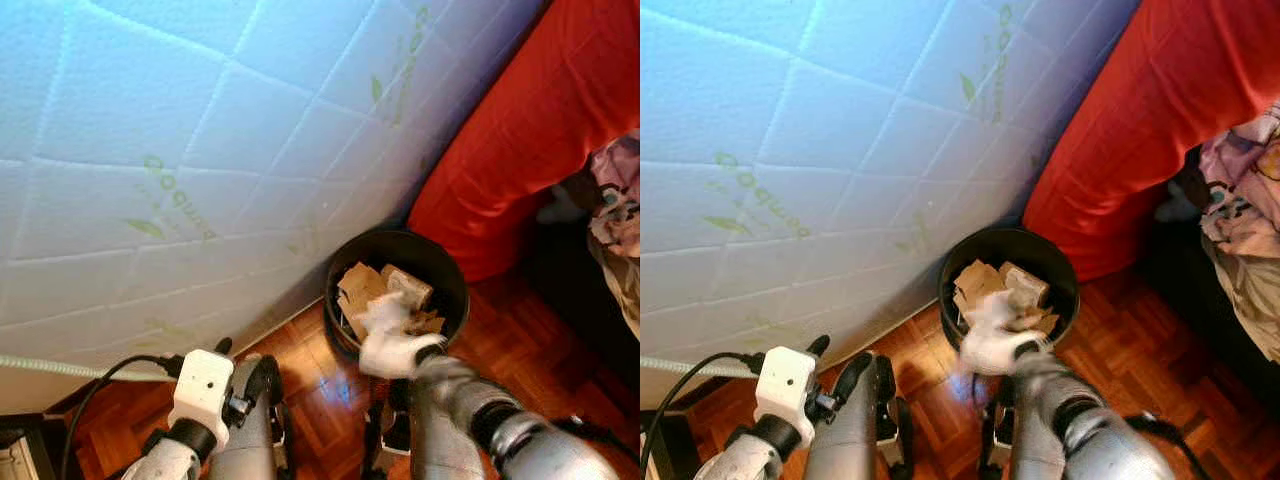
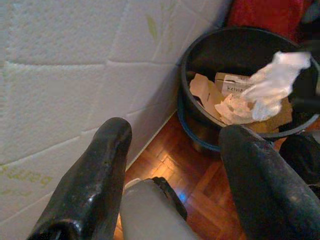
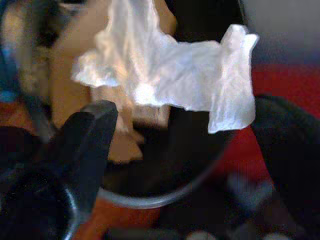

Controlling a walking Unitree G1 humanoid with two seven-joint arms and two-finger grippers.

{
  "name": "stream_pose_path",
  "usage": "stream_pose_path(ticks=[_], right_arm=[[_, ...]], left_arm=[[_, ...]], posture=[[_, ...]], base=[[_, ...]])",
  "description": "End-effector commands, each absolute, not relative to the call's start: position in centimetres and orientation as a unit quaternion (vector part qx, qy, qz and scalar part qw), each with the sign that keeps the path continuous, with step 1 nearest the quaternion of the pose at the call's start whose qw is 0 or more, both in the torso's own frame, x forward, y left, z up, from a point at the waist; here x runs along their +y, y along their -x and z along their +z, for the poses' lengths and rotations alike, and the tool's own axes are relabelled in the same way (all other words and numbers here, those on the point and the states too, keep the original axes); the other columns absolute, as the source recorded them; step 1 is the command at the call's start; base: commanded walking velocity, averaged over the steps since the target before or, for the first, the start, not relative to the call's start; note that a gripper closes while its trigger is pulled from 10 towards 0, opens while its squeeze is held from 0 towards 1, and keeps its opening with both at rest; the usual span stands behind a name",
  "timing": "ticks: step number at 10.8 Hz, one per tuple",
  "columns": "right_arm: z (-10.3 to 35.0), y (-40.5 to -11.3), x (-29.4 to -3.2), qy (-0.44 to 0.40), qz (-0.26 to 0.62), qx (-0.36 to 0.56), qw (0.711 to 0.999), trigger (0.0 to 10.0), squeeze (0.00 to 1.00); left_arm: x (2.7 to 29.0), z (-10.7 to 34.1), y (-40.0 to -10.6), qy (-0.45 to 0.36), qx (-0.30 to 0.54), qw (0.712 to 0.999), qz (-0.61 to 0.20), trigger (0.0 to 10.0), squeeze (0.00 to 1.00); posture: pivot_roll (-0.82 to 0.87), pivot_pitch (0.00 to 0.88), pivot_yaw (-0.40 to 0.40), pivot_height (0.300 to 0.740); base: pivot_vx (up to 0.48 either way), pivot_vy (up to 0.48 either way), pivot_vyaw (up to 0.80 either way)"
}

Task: Clean up the room

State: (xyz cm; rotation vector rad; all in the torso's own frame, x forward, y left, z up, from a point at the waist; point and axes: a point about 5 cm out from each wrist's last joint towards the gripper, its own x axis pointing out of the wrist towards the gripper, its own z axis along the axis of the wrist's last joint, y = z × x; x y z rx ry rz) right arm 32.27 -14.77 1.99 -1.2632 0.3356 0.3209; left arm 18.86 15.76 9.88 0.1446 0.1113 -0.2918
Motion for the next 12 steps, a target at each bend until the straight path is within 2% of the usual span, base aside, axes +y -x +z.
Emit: stream_pose_path(ticks=[1,3,4,5,6,9,10,12], right_arm=[[1.0,-31.4,-14.9,0.563,0.145,0.182,0.793,10.0,0.0],[1.6,-31.8,-14.7,0.604,0.133,0.137,0.774,10.0,0.0],[1.3,-31.5,-14.7,0.612,0.14,0.144,0.765,10.0,0.0],[0.1,-30.6,-14.7,0.548,0.155,0.213,0.794,10.0,0.0],[1.1,-31.4,-15.0,0.573,0.119,0.173,0.792,10.0,0.0],[1.4,-31.7,-15.3,0.532,0.092,0.194,0.819,10.0,0.0],[1.8,-31.9,-14.3,0.606,0.118,0.127,0.776,10.0,0.0],[0.2,-30.7,-14.2,0.568,0.147,0.187,0.788,10.0,0.0]], left_arm=[[16.0,9.1,-18.3,-0.081,0.076,0.983,-0.145,10.0,0.0],[16.1,9.1,-18.2,-0.083,0.076,0.983,-0.145,10.0,0.0],[16.1,9.1,-18.2,-0.082,0.076,0.983,-0.145,10.0,0.0],[16.1,9.1,-18.2,-0.081,0.076,0.983,-0.145,10.0,0.0],[16.1,9.1,-18.2,-0.082,0.076,0.983,-0.145,10.0,0.0],[16.0,9.2,-18.2,-0.081,0.075,0.984,-0.143,10.0,0.0],[16.0,9.2,-18.2,-0.08,0.075,0.983,-0.144,10.0,0.0],[16.0,9.1,-18.2,-0.08,0.076,0.983,-0.144,10.0,0.0]], posture=[[0.28,0.4,0.005,0.61],[0.28,0.4,0.005,0.61],[0.28,0.403,0.005,0.61],[0.28,0.406,0.004,0.61],[0.29,0.409,0.007,0.61],[0.28,0.409,0.002,0.61],[0.29,0.41,0.003,0.61],[0.28,0.409,0.001,0.61]], base=[[0.0,0.0,0.0],[0.0,0.0,0.0],[0.0,0.0,0.0],[0.0,0.0,0.0],[0.0,0.0,0.0],[0.0,0.0,0.0],[0.0,0.0,0.0],[0.0,0.0,0.0]])
